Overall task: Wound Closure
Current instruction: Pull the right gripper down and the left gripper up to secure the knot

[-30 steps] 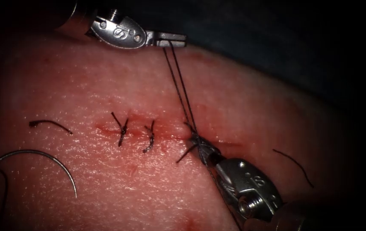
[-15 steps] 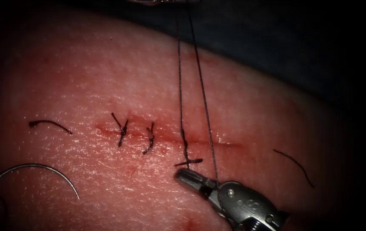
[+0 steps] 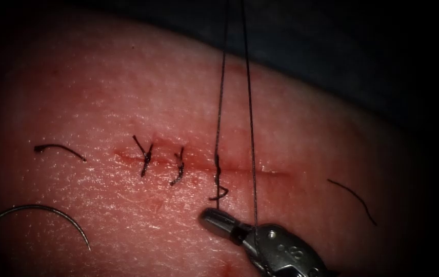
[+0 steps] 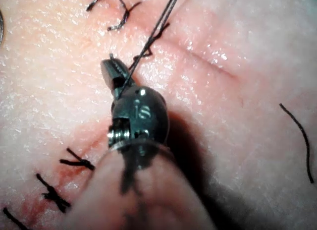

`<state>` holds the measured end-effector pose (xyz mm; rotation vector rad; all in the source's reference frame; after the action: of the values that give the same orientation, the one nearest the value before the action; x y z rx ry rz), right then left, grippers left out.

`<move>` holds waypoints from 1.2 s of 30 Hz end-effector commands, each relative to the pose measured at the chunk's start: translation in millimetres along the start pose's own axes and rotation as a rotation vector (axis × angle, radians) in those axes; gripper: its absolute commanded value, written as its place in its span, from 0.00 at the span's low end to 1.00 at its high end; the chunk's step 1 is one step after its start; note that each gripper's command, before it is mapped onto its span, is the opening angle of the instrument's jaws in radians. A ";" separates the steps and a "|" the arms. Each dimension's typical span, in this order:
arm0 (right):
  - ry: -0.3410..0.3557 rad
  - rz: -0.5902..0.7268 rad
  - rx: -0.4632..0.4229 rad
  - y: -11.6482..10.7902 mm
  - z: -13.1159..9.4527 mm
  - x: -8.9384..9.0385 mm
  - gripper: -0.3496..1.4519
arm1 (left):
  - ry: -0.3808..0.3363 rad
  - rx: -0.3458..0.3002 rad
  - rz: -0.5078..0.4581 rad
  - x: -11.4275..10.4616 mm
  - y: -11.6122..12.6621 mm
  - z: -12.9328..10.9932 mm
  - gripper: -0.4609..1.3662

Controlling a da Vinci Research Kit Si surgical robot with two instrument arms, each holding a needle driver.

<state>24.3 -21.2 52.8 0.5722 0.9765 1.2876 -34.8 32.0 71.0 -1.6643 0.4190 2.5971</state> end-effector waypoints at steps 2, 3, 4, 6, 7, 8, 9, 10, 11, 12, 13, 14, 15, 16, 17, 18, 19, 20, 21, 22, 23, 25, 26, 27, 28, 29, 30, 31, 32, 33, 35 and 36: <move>-0.028 0.113 0.023 -0.1 0.1 0.3 0.00 | -0.004 -0.004 0.006 -0.2 -0.2 0.4 0.06; -0.037 0.139 0.029 -0.1 0.1 0.2 0.00 | -0.005 -0.003 0.006 -0.3 -0.3 0.5 0.06; -0.048 0.165 0.033 -0.1 0.2 0.1 0.00 | -0.007 -0.001 0.012 -0.5 -0.5 0.7 0.06; -0.071 0.235 0.036 -0.1 0.2 -0.2 0.00 | -0.012 0.003 0.012 -0.8 -0.8 1.2 0.06; -0.087 0.289 0.039 -0.1 0.2 -0.4 0.00 | -0.013 0.005 0.018 -0.9 -0.9 1.4 0.06; -0.102 0.327 0.041 -0.2 0.2 -0.6 0.00 | -0.018 0.008 0.024 -1.0 -1.1 1.6 0.06; -0.117 0.347 0.038 -0.3 0.2 -0.8 0.00 | -0.025 0.012 0.029 -1.2 -1.3 1.8 0.06; -0.131 0.356 0.039 -0.5 0.2 -0.9 0.00 | -0.030 0.015 0.040 -1.3 -1.5 1.9 0.06; -0.147 0.370 0.045 -0.9 0.1 -1.1 0.00 | -0.035 0.018 0.044 -1.4 -1.7 2.0 0.06; -0.159 0.379 0.054 -1.4 -0.1 -1.1 0.00 | -0.049 0.027 0.064 -1.5 -2.3 2.2 0.06; -0.166 0.377 0.060 -1.9 -0.2 -1.1 0.00 | -0.055 0.030 0.068 -1.6 -2.7 2.3 0.06; -0.170 0.377 0.063 -2.1 -0.3 -1.0 0.00 | -0.057 0.032 0.072 -1.7 -2.9 2.4 0.06; -0.174 0.382 0.066 -2.4 -0.4 -1.0 0.00 | -0.062 0.035 0.075 -1.8 -3.4 2.5 0.06; -0.178 0.382 0.069 -2.7 -0.5 -0.9 0.00 | -0.067 0.035 0.078 -1.9 -3.9 2.6 0.06; -0.187 0.387 0.068 -2.9 -0.5 -0.9 0.00 | -0.071 0.038 0.080 -2.1 -4.4 2.8 0.06; -0.191 0.392 0.067 -3.1 -0.5 -0.8 0.00 | -0.073 0.040 0.084 -2.2 -4.8 3.0 0.06; -0.195 0.397 0.070 -3.2 -0.5 -0.8 0.00 | -0.079 0.044 0.088 -2.5 -5.3 3.3 0.06; -0.199 0.403 0.073 -3.3 -0.4 -0.8 0.00 | -0.082 0.046 0.094 -2.7 -5.6 3.5 0.06; -0.201 0.402 0.075 -3.4 -0.3 -0.8 0.00 | -0.085 0.048 0.099 -2.9 -6.0 3.7 0.06; -0.205 0.405 0.078 -3.4 -0.2 -0.8 0.00 | -0.092 0.051 0.110 -3.3 -6.4 3.9 0.06; -0.209 0.404 0.081 -3.4 -0.1 -0.8 0.00 | -0.094 0.053 0.110 -3.5 -6.6 4.0 0.06; -0.216 0.407 0.083 -3.5 0.0 -0.8 0.00 | -0.100 0.058 0.110 -4.0 -7.2 4.4 0.06; -0.217 0.412 0.084 -3.6 0.1 -0.8 0.00 | -0.101 0.059 0.111 -4.2 -7.3 4.5 0.06; -0.217 0.411 0.084 -3.6 0.3 -0.9 0.00 | -0.103 0.060 0.112 -4.4 -7.4 4.6 0.06; -0.222 0.416 0.080 -3.6 0.4 -1.0 0.00 | -0.106 0.062 0.114 -4.7 -7.5 4.9 0.06; -0.223 0.415 0.078 -3.7 0.5 -1.1 0.00 | -0.108 0.064 0.115 -4.9 -7.5 5.1 0.06; -0.226 0.414 0.076 -3.7 0.6 -1.2 0.00 | -0.109 0.065 0.117 -5.1 -7.5 5.2 0.06; -0.232 0.410 0.075 -3.7 0.7 -1.4 0.00 | -0.114 0.072 0.122 -5.6 -7.4 5.6 0.06; -0.238 0.408 0.072 -3.8 0.8 -1.6 0.00 | -0.117 0.070 0.124 -5.7 -7.4 5.7 0.06; -0.240 0.406 0.070 -3.8 0.9 -1.8 0.00 | -0.121 0.068 0.132 -5.9 -7.3 5.8 0.06; -0.252 0.401 0.063 -3.9 0.9 -2.4 0.00 | -0.127 0.066 0.135 -6.6 -6.9 6.2 0.06; -0.252 0.400 0.063 -3.9 1.0 -2.4 0.00 | -0.128 0.066 0.136 -6.7 -6.9 6.2 0.06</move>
<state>27.2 -24.5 50.8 0.9934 0.7155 1.4935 -36.2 40.8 78.4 -1.4887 0.6287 2.7307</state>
